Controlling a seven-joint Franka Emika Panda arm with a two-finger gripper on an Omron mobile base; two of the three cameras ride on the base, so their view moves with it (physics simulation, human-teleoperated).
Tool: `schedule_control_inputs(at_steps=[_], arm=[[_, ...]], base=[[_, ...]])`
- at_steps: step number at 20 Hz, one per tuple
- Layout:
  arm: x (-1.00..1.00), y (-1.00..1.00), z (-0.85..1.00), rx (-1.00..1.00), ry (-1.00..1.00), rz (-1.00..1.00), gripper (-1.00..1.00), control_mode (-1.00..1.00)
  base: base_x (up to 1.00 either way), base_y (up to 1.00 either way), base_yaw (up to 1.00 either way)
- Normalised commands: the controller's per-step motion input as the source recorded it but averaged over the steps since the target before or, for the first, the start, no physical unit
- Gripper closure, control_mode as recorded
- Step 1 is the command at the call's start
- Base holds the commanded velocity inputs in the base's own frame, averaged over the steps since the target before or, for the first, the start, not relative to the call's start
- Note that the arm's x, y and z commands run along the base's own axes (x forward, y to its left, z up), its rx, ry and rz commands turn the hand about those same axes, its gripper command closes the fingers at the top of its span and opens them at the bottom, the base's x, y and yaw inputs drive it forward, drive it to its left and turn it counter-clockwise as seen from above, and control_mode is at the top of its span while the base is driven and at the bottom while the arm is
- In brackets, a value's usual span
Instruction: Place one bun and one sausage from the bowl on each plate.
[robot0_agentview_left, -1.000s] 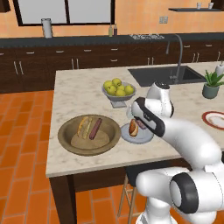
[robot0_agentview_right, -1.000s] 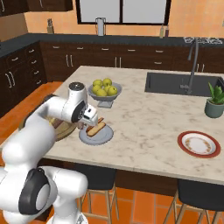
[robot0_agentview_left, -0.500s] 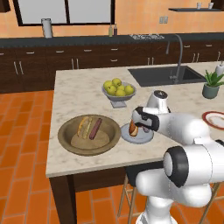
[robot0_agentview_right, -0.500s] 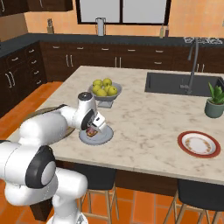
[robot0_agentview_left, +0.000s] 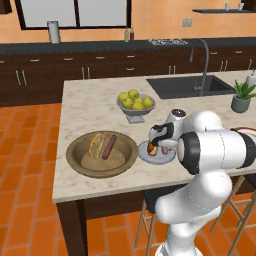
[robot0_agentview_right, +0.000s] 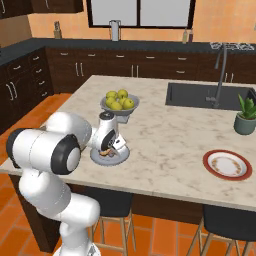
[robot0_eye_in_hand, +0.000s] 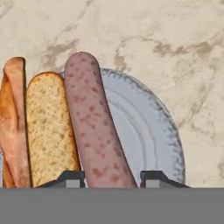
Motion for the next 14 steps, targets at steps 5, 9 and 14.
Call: schedule_control_inputs(at_steps=[5,9,14], arm=[[0.20,0.02,-0.37,0.02,0.01,-0.02,-1.00,-1.00],[-0.34,0.04,0.41,0.00,-0.05,0.00,-1.00,-1.00],[-0.78,0.28,1.00,0.00,-0.02,0.00,-1.00,-1.00]], base=[[0.00,0.00,0.00],[0.00,0.00,0.00],[0.00,0.00,0.00]])
